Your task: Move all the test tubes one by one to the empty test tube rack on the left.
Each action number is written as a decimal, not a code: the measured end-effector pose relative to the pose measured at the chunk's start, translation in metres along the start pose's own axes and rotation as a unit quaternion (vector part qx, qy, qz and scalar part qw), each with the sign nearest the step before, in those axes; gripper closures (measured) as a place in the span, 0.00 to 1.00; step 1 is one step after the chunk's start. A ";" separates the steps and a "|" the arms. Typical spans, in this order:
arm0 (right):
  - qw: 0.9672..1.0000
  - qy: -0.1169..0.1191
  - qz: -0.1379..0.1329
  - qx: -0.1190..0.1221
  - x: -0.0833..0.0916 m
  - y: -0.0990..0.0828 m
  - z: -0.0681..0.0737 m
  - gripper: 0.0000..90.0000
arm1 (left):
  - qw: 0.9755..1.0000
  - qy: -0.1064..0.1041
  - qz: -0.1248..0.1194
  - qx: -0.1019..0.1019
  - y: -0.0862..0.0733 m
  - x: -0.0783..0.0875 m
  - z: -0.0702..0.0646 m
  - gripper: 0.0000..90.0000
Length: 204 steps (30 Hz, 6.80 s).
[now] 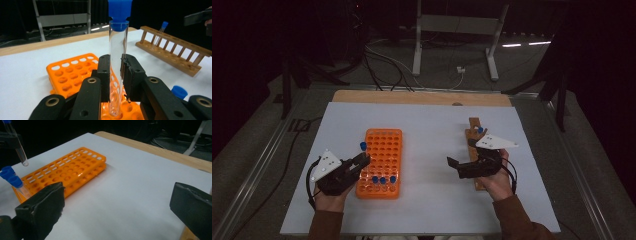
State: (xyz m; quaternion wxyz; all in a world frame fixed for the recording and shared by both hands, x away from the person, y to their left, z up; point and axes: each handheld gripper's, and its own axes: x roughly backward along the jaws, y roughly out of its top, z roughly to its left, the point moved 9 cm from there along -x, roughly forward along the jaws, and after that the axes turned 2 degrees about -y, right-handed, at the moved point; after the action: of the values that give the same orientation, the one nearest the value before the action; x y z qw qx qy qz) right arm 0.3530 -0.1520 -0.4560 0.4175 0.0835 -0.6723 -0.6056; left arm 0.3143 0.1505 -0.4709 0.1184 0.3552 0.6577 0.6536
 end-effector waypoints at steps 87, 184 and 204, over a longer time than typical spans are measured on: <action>1.000 0.004 -0.006 -0.010 0.015 -0.026 -0.016 0.01 | 0.994 -0.052 0.096 -0.028 -0.056 0.020 -0.026 0.49; 0.987 -0.143 0.068 -0.041 -0.038 -0.025 -0.129 0.82 | 0.999 -0.015 0.034 0.002 -0.014 0.013 -0.012 0.01; 0.988 -0.141 0.027 -0.058 -0.014 -0.004 -0.131 0.85 | 0.999 -0.016 0.034 0.004 -0.014 0.013 -0.012 0.01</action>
State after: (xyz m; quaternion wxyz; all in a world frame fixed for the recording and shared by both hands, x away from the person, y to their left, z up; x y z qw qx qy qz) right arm 0.4469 -0.2414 -0.4767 0.3385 -0.0456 -0.6901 -0.6381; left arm 0.2934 0.1502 -0.4783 0.1054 0.3877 0.6459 0.6492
